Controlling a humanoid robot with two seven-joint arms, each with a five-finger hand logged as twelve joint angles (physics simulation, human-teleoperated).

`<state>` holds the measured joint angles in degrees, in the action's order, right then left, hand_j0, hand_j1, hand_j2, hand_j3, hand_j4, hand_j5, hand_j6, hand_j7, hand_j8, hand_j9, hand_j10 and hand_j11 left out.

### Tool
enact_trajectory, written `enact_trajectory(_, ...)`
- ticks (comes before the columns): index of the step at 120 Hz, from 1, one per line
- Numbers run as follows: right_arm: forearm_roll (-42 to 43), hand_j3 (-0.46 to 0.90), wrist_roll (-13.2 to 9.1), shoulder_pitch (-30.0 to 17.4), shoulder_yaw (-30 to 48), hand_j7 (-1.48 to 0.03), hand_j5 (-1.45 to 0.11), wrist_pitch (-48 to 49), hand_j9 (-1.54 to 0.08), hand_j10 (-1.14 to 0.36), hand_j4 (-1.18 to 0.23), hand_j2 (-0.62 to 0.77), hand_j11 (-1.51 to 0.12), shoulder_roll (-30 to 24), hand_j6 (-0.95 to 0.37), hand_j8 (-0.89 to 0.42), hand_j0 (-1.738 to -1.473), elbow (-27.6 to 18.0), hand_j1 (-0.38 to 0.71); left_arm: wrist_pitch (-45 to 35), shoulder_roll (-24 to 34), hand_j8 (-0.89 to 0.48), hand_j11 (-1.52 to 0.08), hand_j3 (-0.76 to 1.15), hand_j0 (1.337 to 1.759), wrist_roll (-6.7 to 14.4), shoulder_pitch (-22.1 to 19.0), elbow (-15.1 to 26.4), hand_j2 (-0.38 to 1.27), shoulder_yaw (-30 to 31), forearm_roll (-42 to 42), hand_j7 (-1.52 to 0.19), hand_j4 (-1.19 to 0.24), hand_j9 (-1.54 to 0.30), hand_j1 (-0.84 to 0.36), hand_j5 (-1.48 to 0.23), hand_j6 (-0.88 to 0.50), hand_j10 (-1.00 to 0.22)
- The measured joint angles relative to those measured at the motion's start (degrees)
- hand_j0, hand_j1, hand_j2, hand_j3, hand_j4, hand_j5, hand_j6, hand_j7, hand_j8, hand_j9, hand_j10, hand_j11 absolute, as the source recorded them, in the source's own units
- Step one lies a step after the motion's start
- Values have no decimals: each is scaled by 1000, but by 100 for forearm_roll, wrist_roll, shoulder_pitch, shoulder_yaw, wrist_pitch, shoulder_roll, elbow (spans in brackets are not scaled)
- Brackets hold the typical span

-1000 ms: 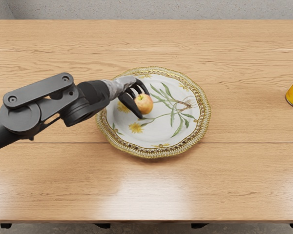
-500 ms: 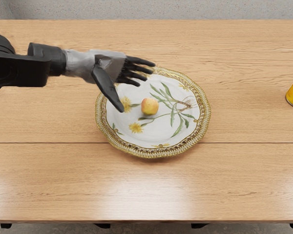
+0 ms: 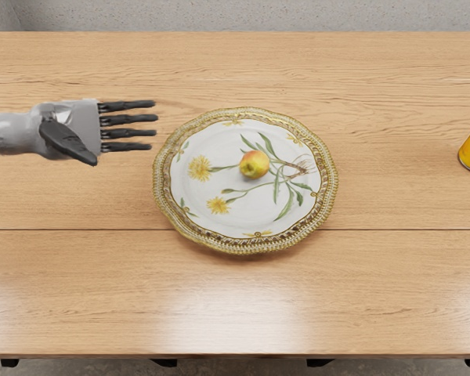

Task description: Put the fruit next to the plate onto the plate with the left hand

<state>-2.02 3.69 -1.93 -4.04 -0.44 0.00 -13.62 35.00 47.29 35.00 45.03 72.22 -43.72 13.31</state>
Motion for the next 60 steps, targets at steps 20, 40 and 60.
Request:
enact_trajectory(20, 0, 0, 0, 0, 0, -15, -15, 0, -15, -11, -11, -2, -15, 0, -11, -11, -1658, 0, -335, 3, 554, -6, -10, 0, 1658, 0, -144, -29, 2, 4, 59, -10, -6, -10, 340, -10, -5, -6)
enact_trajectory(40, 0, 0, 0, 0, 0, -15, -15, 0, -15, -11, -11, -2, -15, 0, -11, -11, -1658, 0, -335, 5, 968, -4, -8, 0, 1658, 0, -266, -45, 2, 5, 65, -8, -4, -8, 342, -8, -3, -4)
enact_trajectory(60, 0, 0, 0, 0, 0, -15, -15, 0, -15, -11, -11, -2, -15, 0, -11, -11, -1658, 0, -335, 5, 1011, -3, -7, 0, 1658, 0, -268, -144, 1, 6, 39, -7, -3, -7, 342, -7, -3, -4)
